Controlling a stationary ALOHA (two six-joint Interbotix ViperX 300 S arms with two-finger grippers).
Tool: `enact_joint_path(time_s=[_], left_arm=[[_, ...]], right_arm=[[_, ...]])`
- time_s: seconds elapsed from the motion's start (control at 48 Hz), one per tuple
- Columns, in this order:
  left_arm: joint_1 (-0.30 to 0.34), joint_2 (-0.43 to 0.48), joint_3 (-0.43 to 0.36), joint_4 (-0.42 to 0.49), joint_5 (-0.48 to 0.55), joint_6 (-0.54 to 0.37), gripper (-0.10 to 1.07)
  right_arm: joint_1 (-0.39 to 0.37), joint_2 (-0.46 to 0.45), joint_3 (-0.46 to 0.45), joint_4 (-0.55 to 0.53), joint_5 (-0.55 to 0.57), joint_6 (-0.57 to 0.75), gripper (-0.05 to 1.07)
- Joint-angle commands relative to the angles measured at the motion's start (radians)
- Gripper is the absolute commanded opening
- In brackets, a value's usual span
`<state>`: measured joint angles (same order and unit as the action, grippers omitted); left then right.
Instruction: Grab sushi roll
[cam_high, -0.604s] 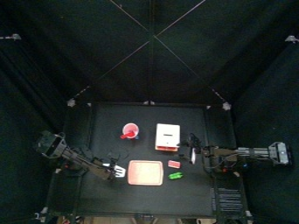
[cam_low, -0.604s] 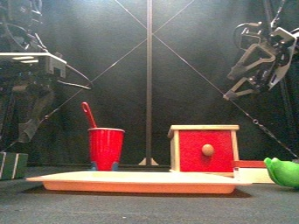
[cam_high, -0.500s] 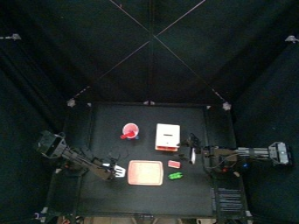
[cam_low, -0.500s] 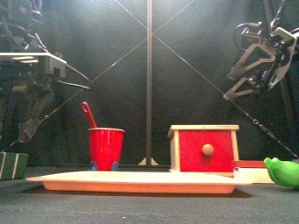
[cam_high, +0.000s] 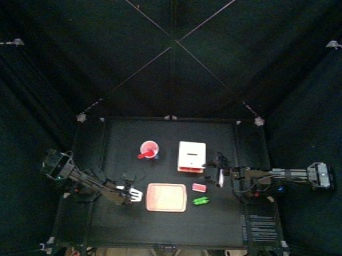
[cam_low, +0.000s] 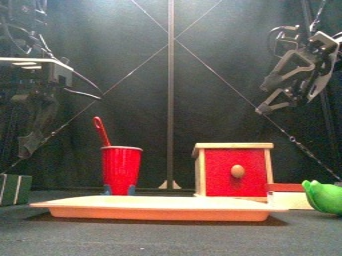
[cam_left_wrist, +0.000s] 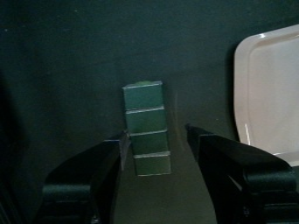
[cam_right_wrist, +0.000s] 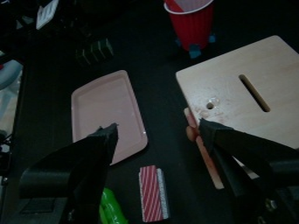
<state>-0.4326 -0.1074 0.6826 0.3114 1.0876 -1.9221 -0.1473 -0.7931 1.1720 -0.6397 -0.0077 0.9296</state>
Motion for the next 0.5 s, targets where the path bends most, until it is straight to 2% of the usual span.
enact_joint_path(time_s=[0.0, 0.479], left_arm=[[-0.011, -0.018, -0.011, -0.015, 0.018, -0.008, 0.89], [-0.011, 0.002, 0.018, -0.051, 0.003, -0.006, 0.91]], right_arm=[[-0.002, 0.002, -0.009, -0.002, -0.003, -0.002, 1.02], [-0.002, 0.002, -0.009, -0.002, -0.003, -0.002, 1.02]])
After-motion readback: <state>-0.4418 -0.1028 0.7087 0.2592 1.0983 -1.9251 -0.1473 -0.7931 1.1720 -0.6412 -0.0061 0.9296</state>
